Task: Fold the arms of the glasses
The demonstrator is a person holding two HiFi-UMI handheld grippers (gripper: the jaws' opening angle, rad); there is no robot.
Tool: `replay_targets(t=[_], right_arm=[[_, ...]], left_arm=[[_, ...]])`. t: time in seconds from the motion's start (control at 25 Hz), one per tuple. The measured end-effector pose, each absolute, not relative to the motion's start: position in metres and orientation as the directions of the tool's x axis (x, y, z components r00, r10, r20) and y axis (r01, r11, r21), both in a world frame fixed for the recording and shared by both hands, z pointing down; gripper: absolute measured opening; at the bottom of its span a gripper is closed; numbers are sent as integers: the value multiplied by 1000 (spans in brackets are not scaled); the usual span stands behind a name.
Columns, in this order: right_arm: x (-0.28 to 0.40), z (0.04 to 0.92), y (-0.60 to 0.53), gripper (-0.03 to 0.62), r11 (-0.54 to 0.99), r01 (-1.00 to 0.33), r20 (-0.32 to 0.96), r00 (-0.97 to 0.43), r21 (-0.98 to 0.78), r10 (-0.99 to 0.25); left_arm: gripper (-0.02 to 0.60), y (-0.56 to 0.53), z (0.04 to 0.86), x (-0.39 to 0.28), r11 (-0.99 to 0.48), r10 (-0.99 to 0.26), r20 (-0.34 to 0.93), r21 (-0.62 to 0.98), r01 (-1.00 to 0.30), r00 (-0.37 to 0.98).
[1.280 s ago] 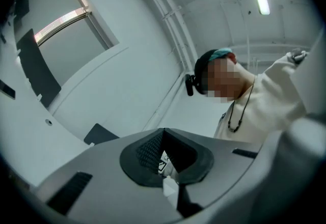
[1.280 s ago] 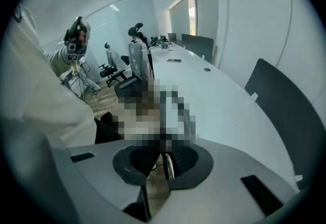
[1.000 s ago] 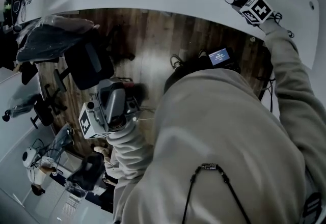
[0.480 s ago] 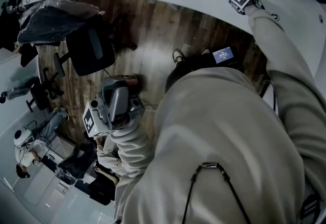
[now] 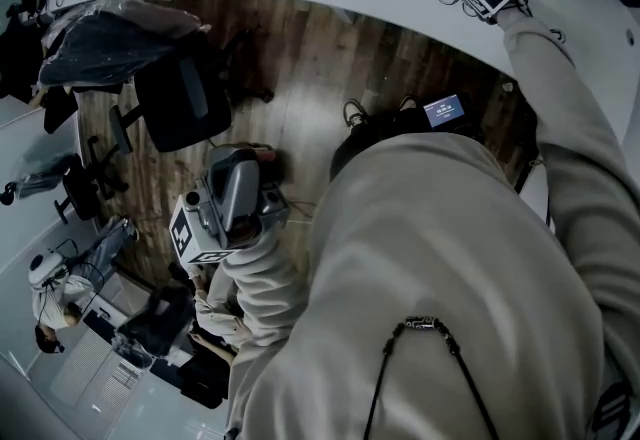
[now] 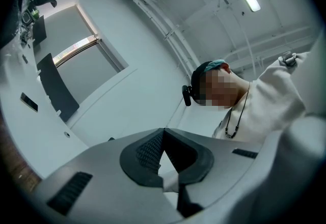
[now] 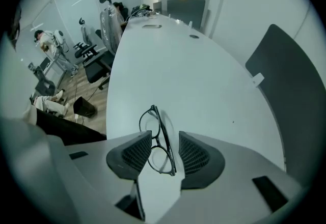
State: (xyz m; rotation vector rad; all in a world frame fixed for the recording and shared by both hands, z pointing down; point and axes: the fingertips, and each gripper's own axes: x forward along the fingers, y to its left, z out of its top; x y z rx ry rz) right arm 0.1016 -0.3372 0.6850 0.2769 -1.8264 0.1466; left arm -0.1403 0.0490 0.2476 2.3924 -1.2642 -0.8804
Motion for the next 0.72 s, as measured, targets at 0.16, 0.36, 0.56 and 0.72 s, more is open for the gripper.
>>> replay_targets(t=[0.16, 0.36, 0.56, 0.72], right_arm=[[115, 628, -344, 158, 926, -372, 912, -353, 66, -207], [129, 531, -316, 77, 879, -476, 754, -587, -28, -293], [154, 431, -264, 21, 826, -533, 519, -766, -182, -380], [169, 365, -217, 20, 791, -542, 313, -832, -285, -458]], left_arm=[[3, 35, 248, -144, -588, -809, -362, 516, -623, 464], [3, 2, 260, -137, -606, -790, -310, 520, -602, 529], [3, -38, 271, -117, -630, -758, -244, 513, -582, 605], [3, -68, 285, -94, -642, -731, -155, 486, -593, 664]])
